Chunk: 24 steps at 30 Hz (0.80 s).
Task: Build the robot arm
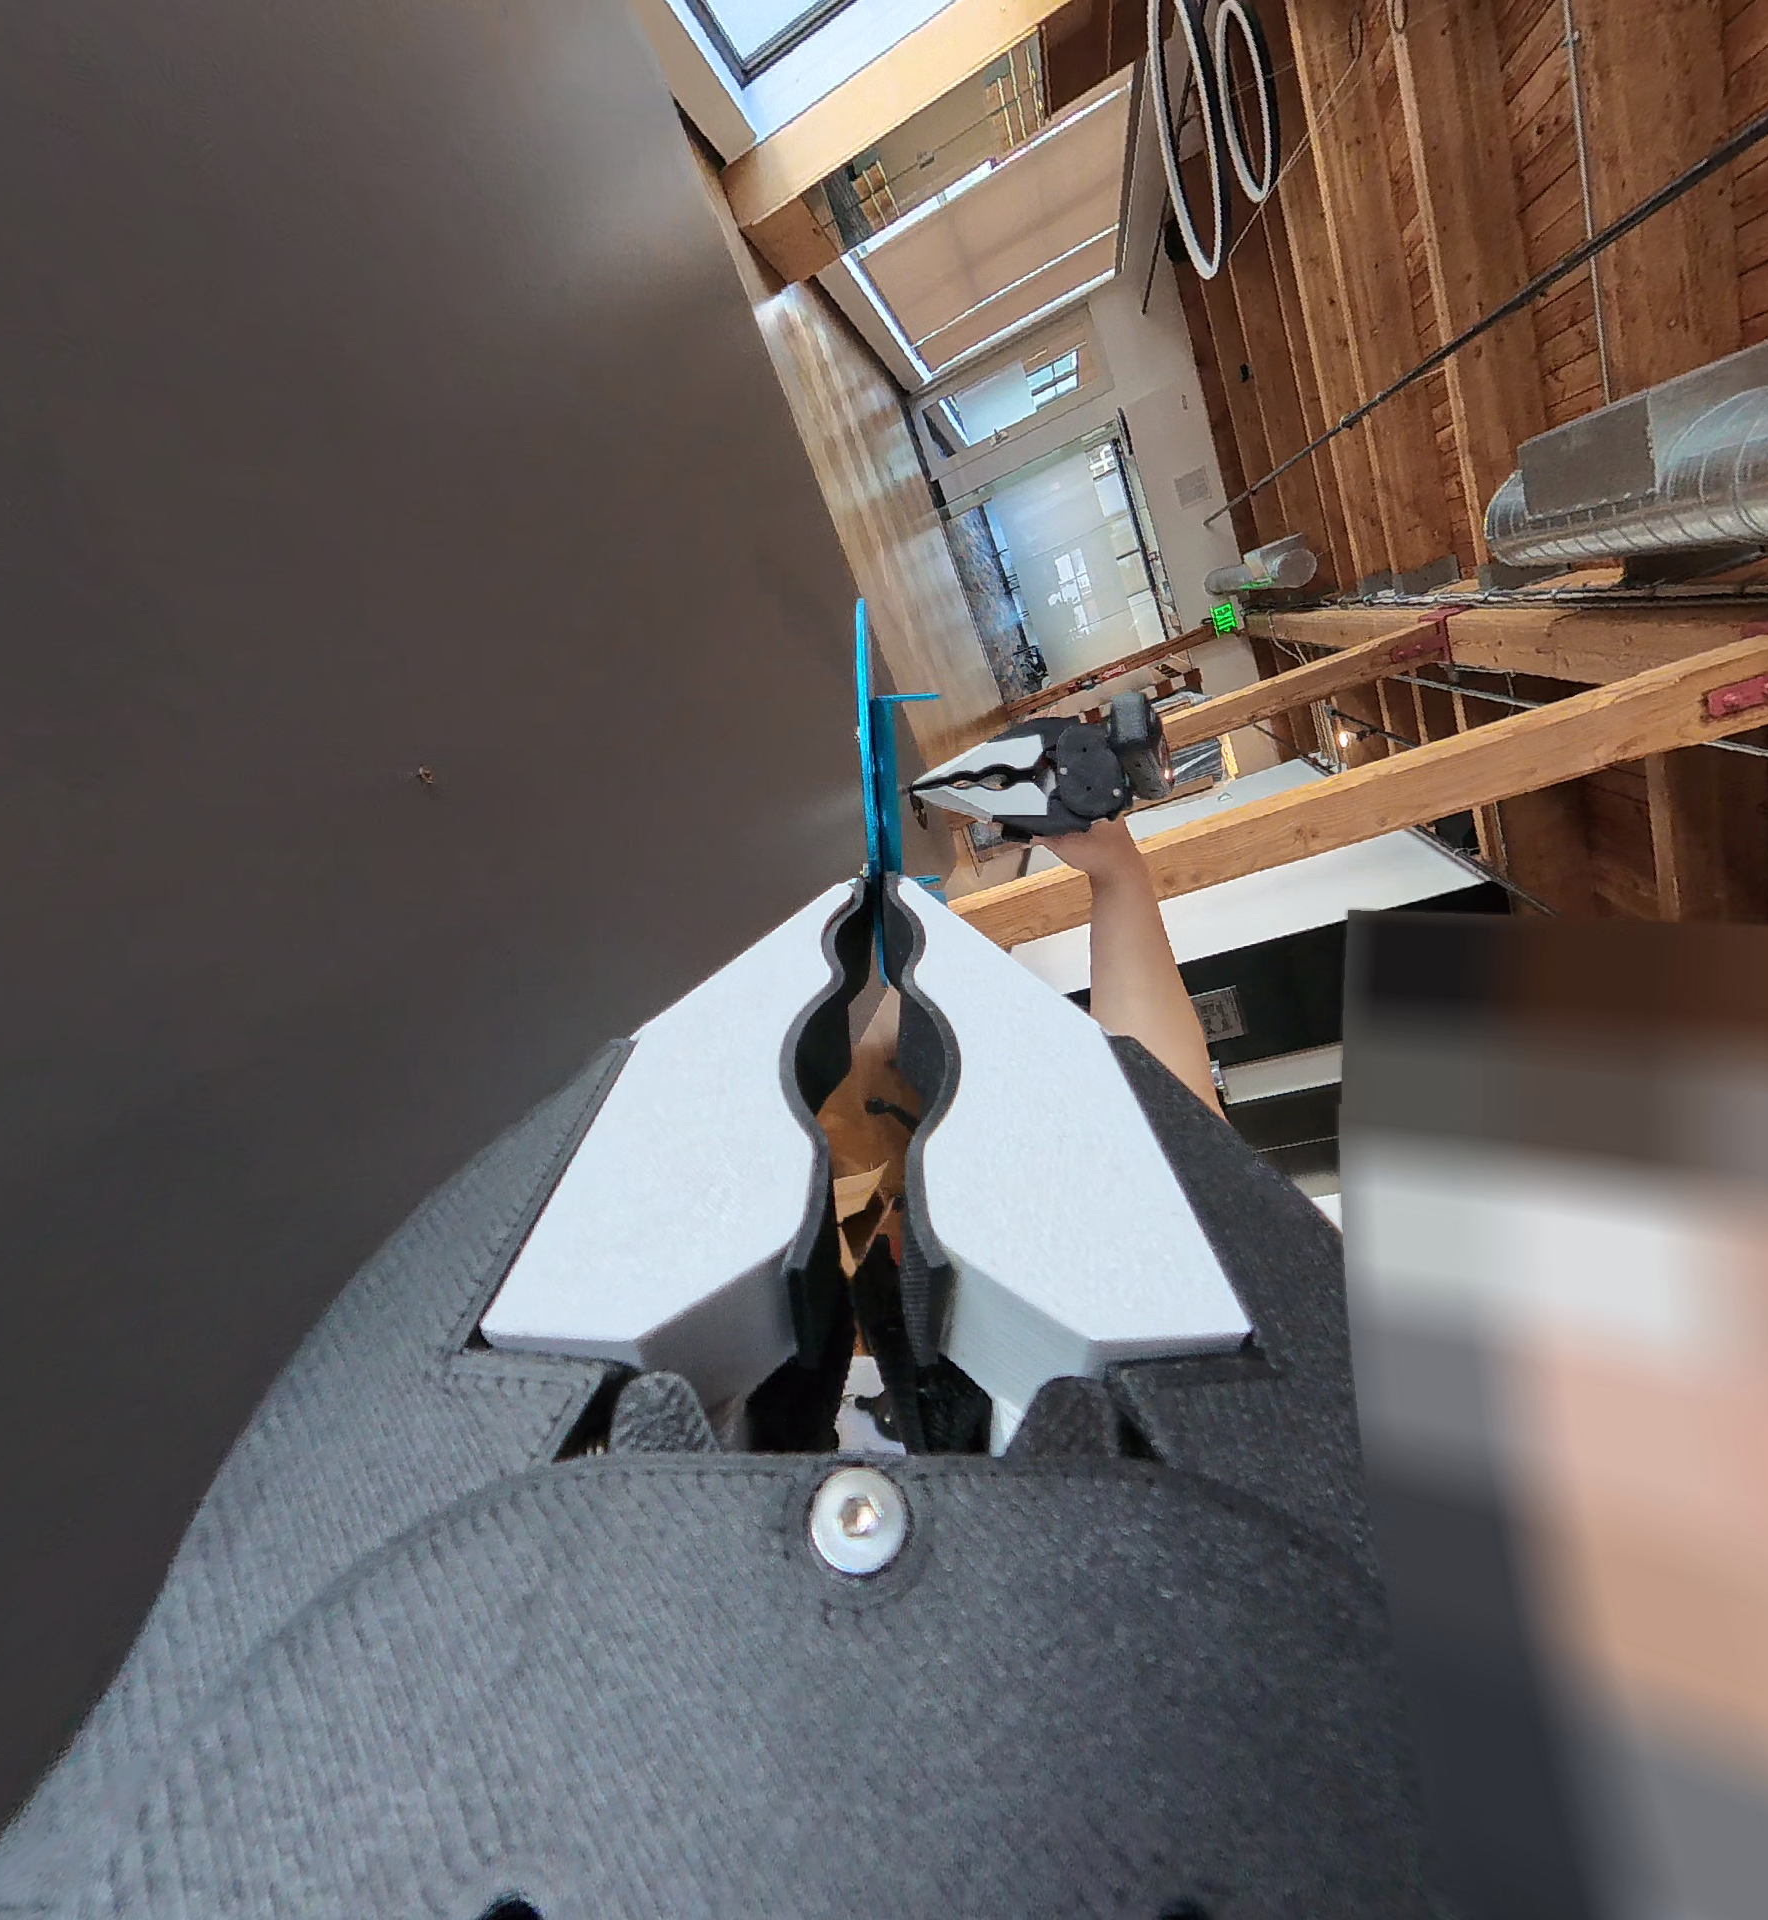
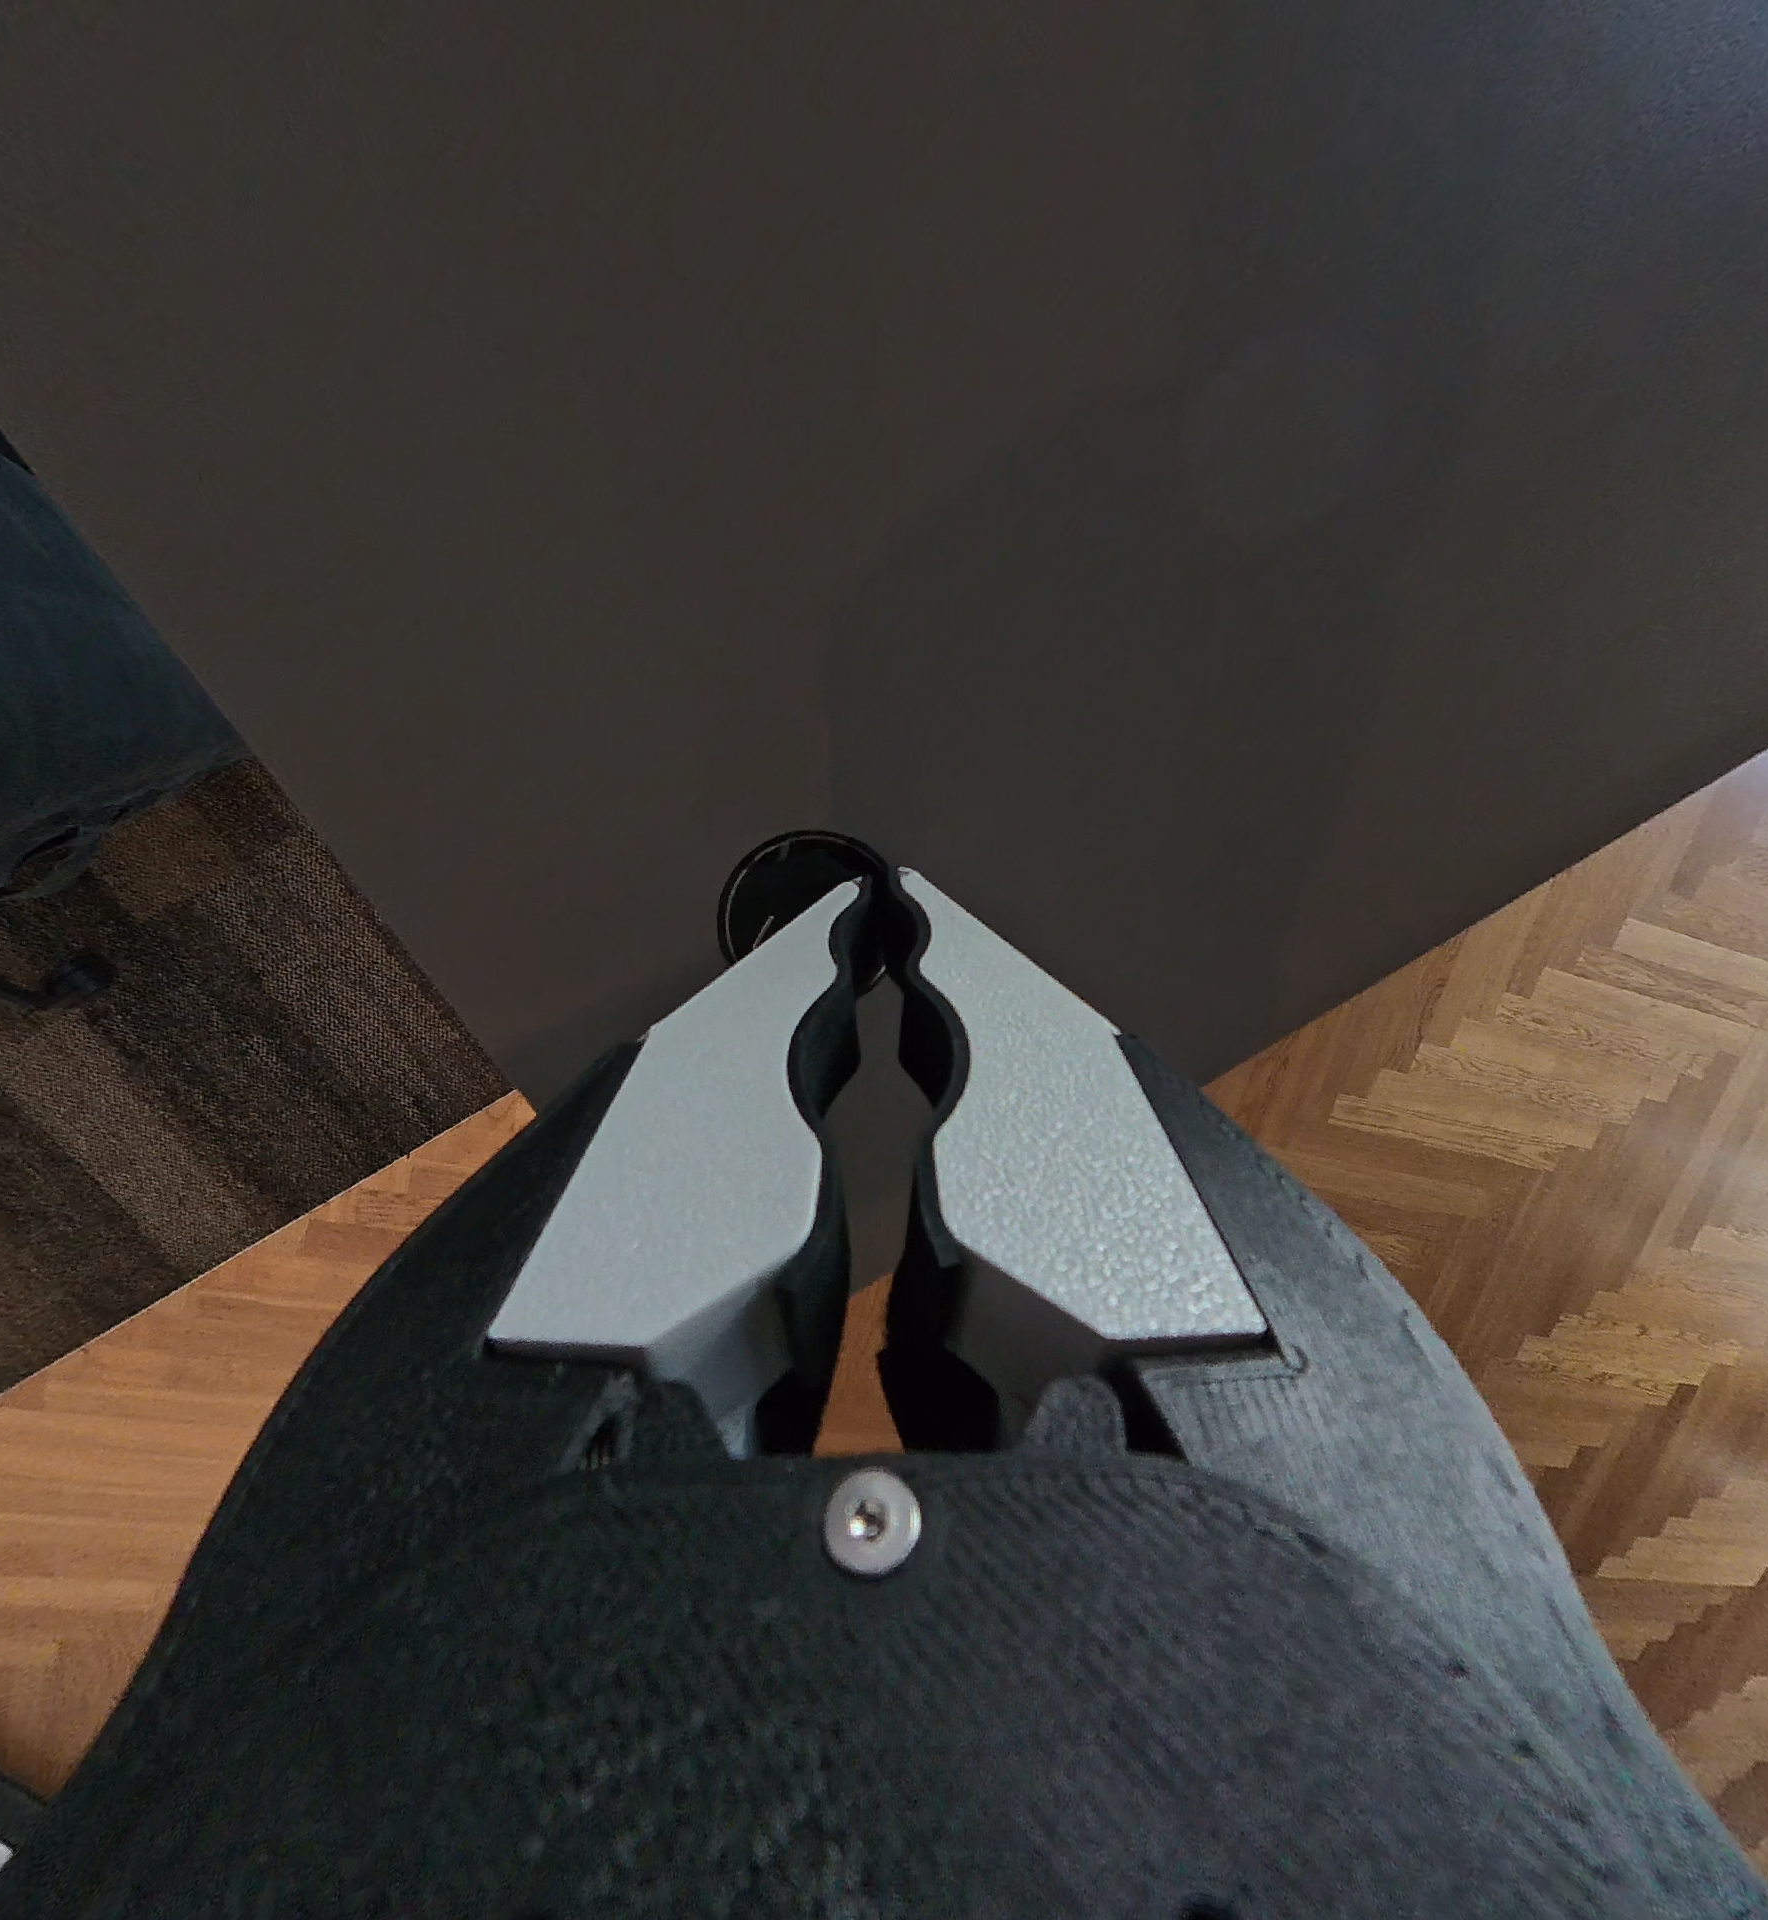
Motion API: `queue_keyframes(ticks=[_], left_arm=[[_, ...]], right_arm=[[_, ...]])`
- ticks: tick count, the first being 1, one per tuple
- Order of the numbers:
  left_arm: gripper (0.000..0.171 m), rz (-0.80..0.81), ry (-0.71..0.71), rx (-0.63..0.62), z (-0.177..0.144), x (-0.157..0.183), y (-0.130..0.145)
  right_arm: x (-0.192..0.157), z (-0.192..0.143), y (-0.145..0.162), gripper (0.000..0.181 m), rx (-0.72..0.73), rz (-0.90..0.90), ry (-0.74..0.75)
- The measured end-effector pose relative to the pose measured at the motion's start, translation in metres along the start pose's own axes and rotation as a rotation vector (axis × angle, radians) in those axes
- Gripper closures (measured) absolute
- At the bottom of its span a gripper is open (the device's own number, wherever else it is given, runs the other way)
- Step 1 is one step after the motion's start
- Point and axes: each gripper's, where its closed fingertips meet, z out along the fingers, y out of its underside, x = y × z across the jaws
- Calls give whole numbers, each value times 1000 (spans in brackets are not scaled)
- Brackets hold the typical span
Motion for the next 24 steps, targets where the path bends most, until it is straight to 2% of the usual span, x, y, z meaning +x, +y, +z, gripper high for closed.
queue_keyframes(ticks=[17,18,19,20,24], left_arm=[[171,-46,11,-15,8,-8,-10],[171,-55,16,-14,8,-7,-11],[171,-63,19,-16,8,-7,-12],[171,-71,20,-20,9,-7,-12],[171,-99,35,-38,12,-3,-11]], right_arm=[[5,-20,-11,181,40,-23,55],[4,-24,-16,171,47,-44,66],[3,-30,-30,155,93,-56,95],[0,-41,-54,150,175,-74,116],[-43,-97,-210,122,746,-175,153]])
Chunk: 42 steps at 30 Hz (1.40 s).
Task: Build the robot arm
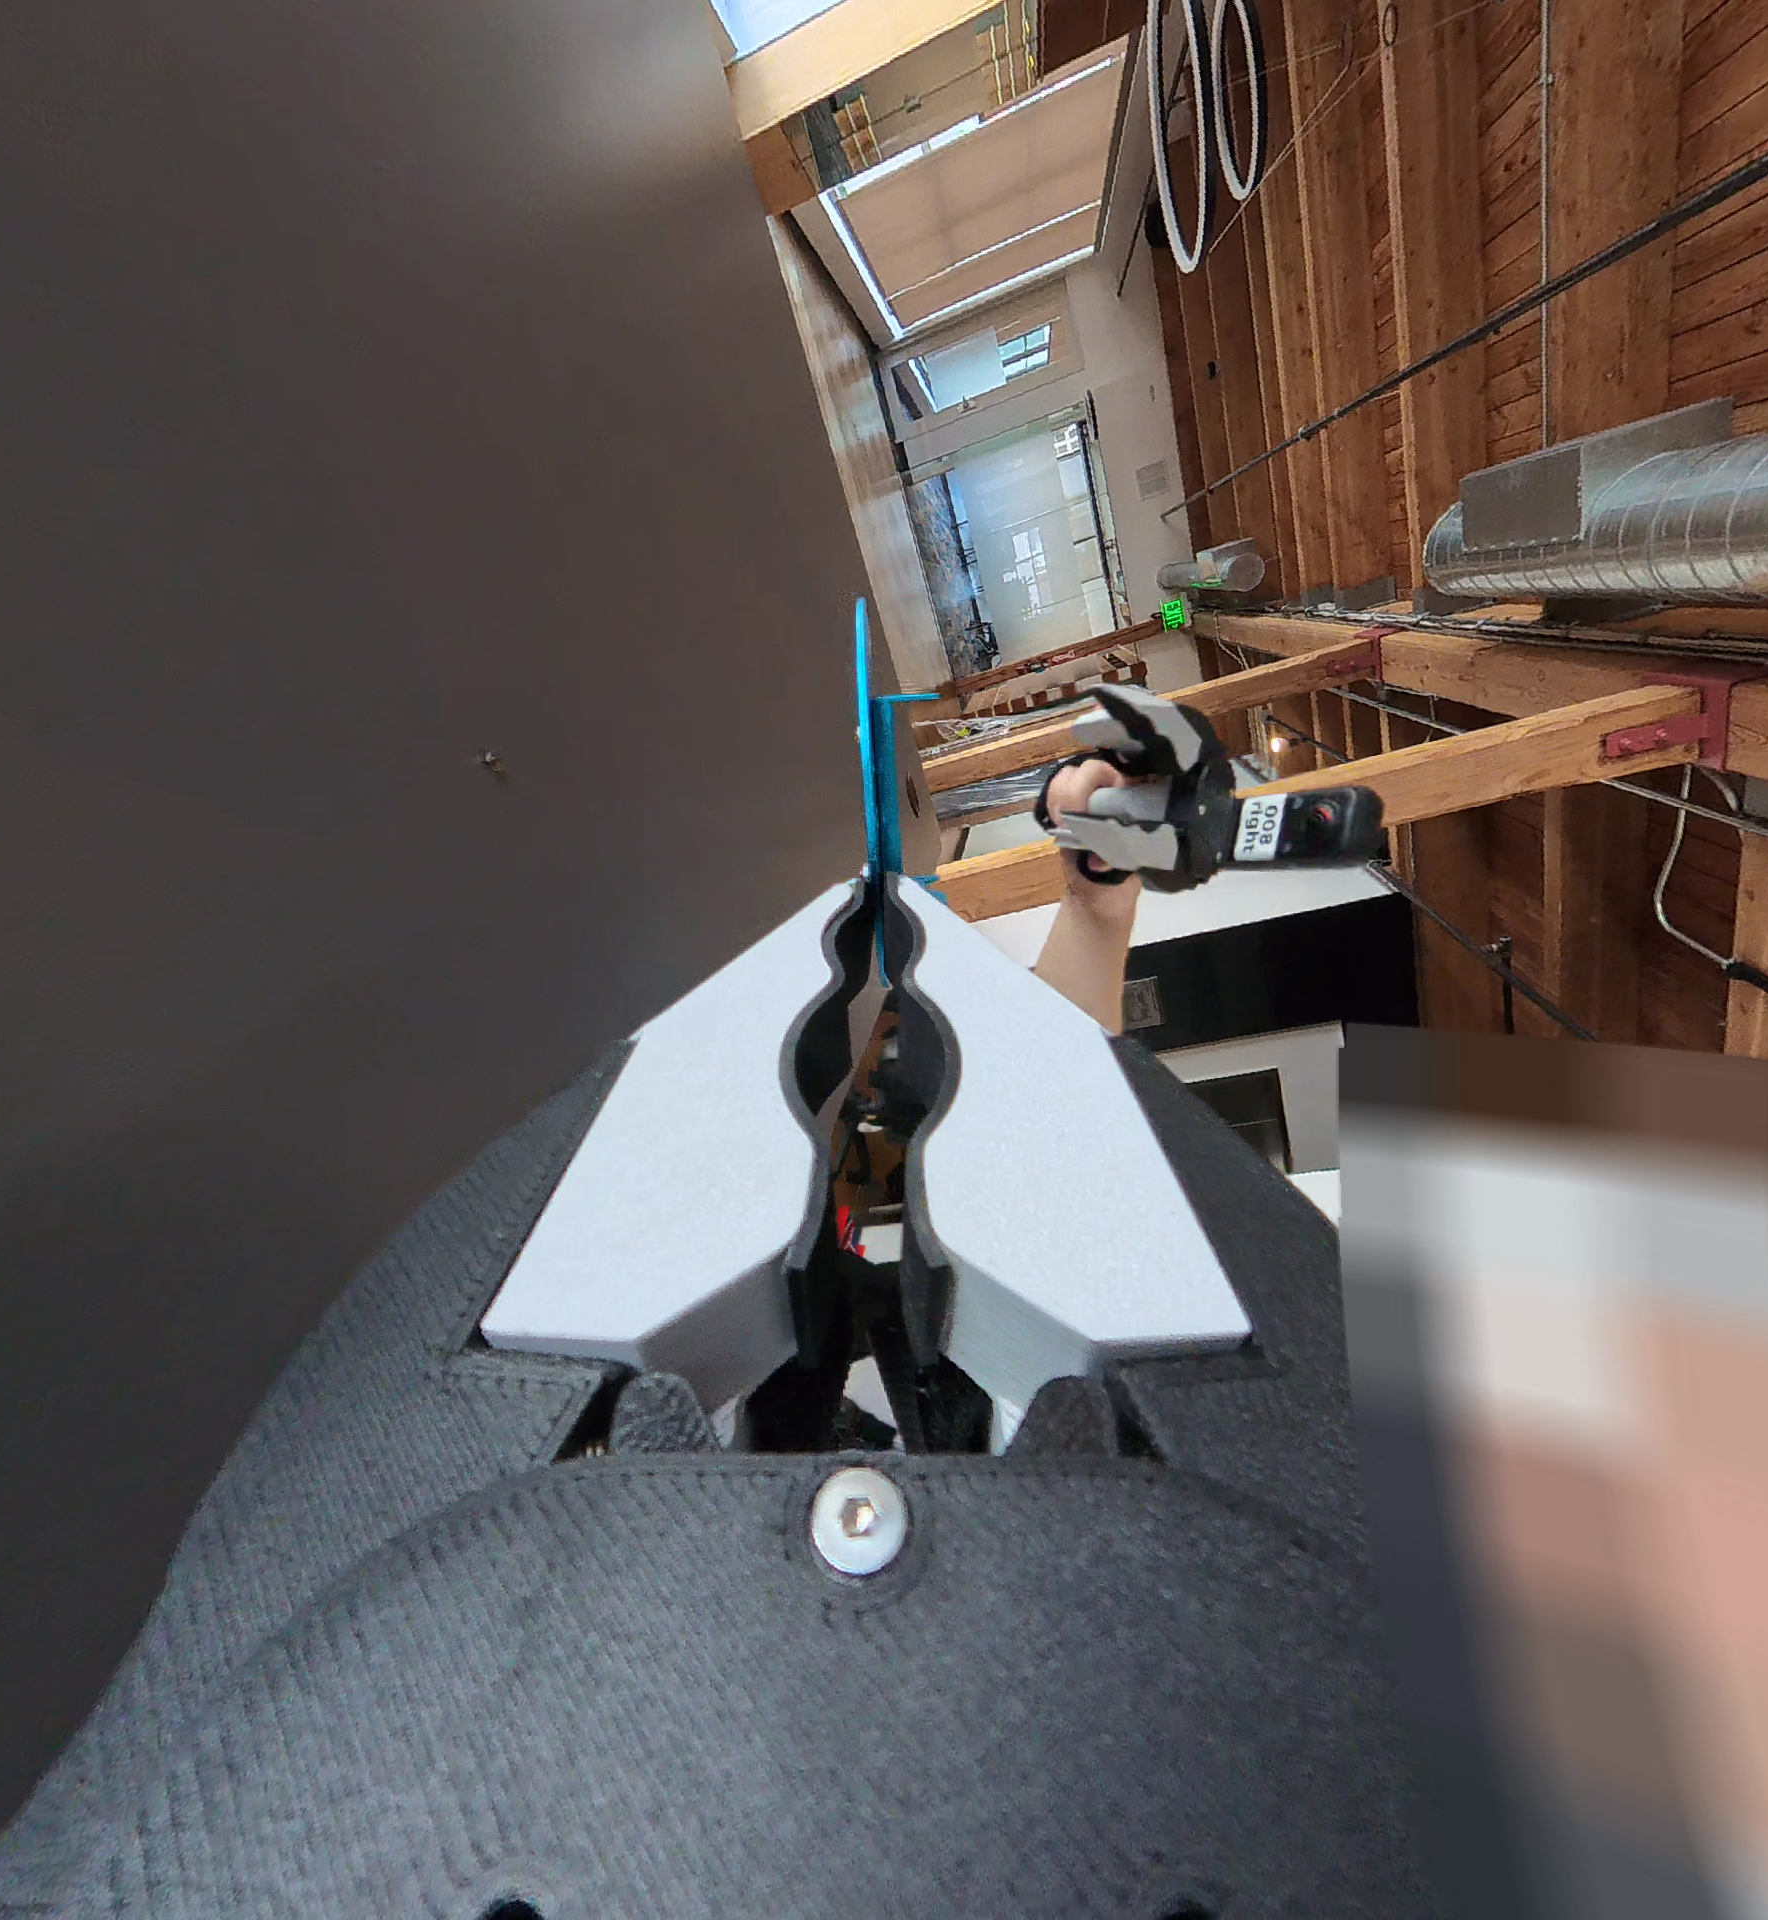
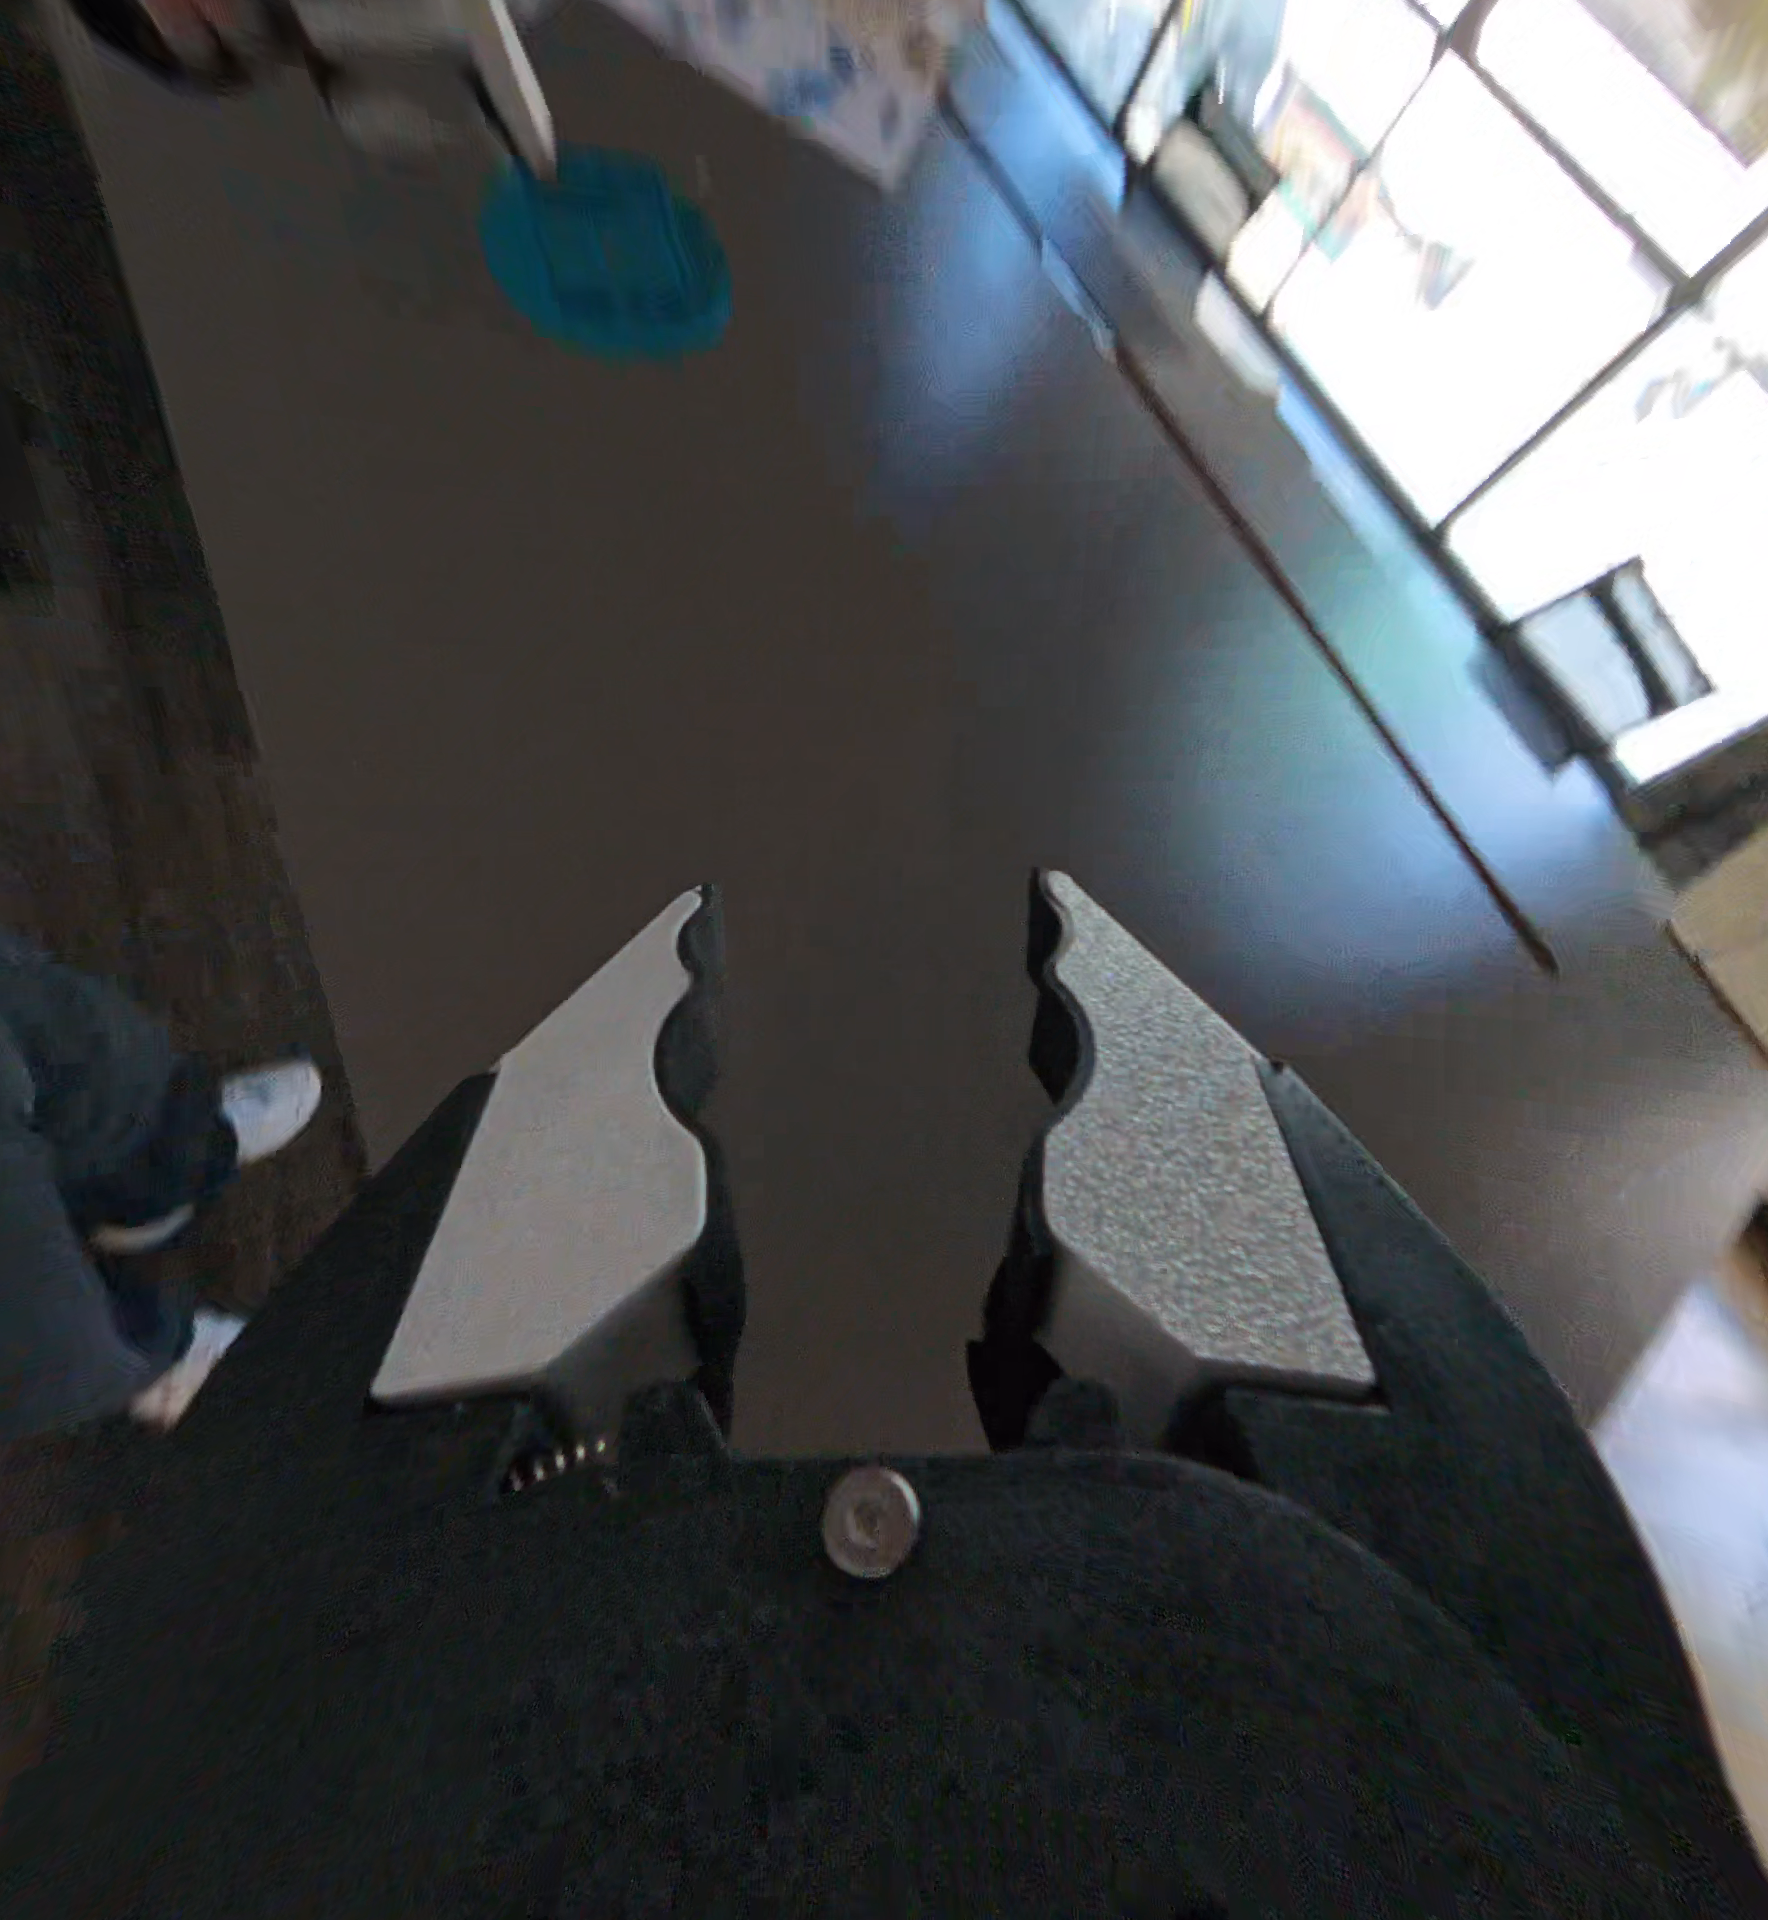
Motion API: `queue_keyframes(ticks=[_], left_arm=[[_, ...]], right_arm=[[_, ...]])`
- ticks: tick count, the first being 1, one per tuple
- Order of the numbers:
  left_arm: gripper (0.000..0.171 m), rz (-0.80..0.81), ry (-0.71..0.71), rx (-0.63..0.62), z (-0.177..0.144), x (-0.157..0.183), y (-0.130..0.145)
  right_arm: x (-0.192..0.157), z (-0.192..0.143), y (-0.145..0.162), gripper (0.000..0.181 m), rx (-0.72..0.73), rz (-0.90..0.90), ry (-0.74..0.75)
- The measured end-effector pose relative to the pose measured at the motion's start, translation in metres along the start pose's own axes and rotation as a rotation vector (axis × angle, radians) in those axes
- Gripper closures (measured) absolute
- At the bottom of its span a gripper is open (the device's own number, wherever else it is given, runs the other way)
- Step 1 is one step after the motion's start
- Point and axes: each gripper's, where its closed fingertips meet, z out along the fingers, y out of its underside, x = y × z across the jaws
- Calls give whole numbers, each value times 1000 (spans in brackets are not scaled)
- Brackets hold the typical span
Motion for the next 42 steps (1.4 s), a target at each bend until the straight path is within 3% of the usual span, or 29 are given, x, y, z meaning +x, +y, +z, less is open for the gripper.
queue_keyframes(ticks=[2,4,8,11,16,19,26,32,42], left_arm=[[171,-23,19,-3,3,3,1],[171,-43,21,1,4,2,1],[171,-98,10,13,3,-7,0],[171,-115,-6,28,0,-15,-3],[171,-132,7,31,3,-20,-6],[171,-144,11,15,9,-24,-5],[171,-157,3,-53,24,-32,-3],[171,-125,25,-65,26,-28,-8],[171,-71,4,-83,19,-31,0]], right_arm=[[-25,43,-59,109,205,-28,-53],[-51,99,-87,91,277,-22,-131],[-77,194,-97,79,228,75,-259],[-85,220,-101,79,215,106,-312],[-95,239,-96,82,139,95,-377],[-88,243,-87,100,96,68,-339],[-86,240,-68,100,74,150,-414],[-81,237,-71,100,124,221,-467],[-94,238,-77,100,131,91,-441]])
